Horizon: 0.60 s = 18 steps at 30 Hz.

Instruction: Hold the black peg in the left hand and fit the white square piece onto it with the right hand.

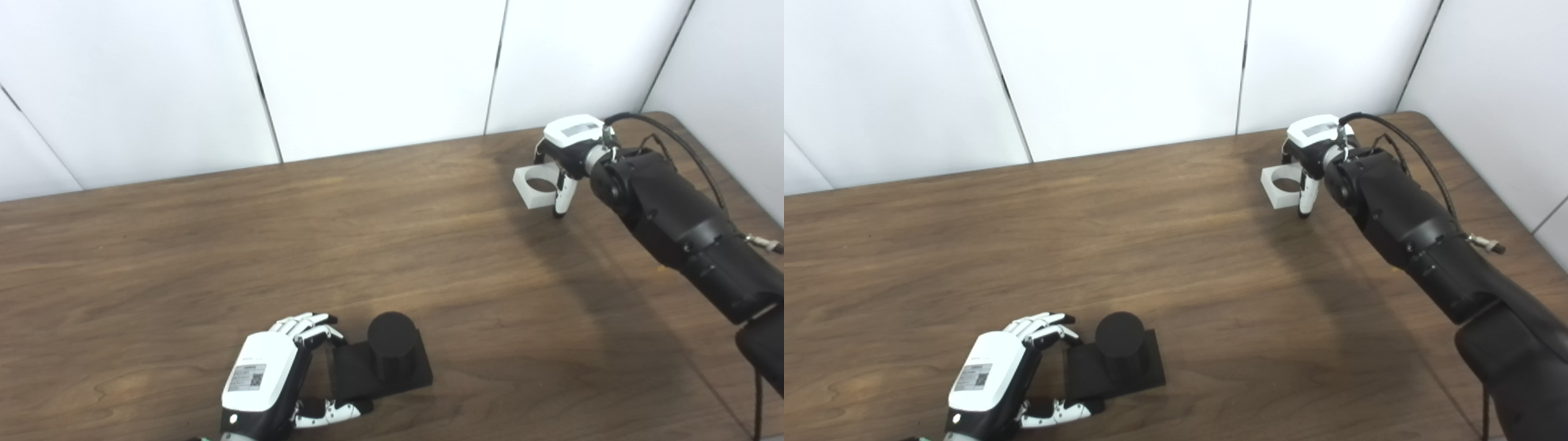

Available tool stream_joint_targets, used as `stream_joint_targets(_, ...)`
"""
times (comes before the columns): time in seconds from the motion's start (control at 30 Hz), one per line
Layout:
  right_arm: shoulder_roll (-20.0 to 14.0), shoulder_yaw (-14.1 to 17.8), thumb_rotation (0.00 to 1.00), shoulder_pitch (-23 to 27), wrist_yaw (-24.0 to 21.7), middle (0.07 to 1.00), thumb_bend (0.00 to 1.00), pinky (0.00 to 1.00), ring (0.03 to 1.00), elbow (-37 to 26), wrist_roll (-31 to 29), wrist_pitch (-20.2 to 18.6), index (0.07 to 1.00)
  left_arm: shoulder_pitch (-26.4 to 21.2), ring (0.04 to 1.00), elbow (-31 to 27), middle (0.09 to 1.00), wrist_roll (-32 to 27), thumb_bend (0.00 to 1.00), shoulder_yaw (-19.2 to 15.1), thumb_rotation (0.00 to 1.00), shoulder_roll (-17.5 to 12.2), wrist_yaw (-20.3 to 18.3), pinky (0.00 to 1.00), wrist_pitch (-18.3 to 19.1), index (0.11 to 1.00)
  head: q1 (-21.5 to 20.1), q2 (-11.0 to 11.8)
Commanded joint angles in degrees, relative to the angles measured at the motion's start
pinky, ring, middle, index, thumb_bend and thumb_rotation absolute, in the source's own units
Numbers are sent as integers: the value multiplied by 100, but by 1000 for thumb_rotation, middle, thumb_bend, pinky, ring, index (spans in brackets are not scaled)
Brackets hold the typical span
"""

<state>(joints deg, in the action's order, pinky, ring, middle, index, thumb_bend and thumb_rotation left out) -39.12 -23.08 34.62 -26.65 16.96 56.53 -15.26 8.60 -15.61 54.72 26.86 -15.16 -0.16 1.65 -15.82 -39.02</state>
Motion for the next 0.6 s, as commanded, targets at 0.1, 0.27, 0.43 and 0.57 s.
stream_joint_targets(0.1,2,34,179,65,95,862,798,840,902,-50,-37,61,672,227,825,170,798,263,518,99,47,-171,-440,809,116,487,8,-9)
stream_joint_targets(0.27,66,-25,173,63,108,850,793,824,888,-7,54,34,651,234,825,152,798,268,518,108,47,-166,-449,811,119,487,26,-19)
stream_joint_targets(0.43,158,81,139,28,218,832,547,824,880,43,-59,21,509,237,824,163,798,260,518,108,47,-163,-432,808,112,487,21,-32)
stream_joint_targets(0.57,171,134,137,-12,368,811,524,807,869,14,-100,77,490,239,824,165,797,270,518,106,47,-146,-431,809,131,487,18,-39)
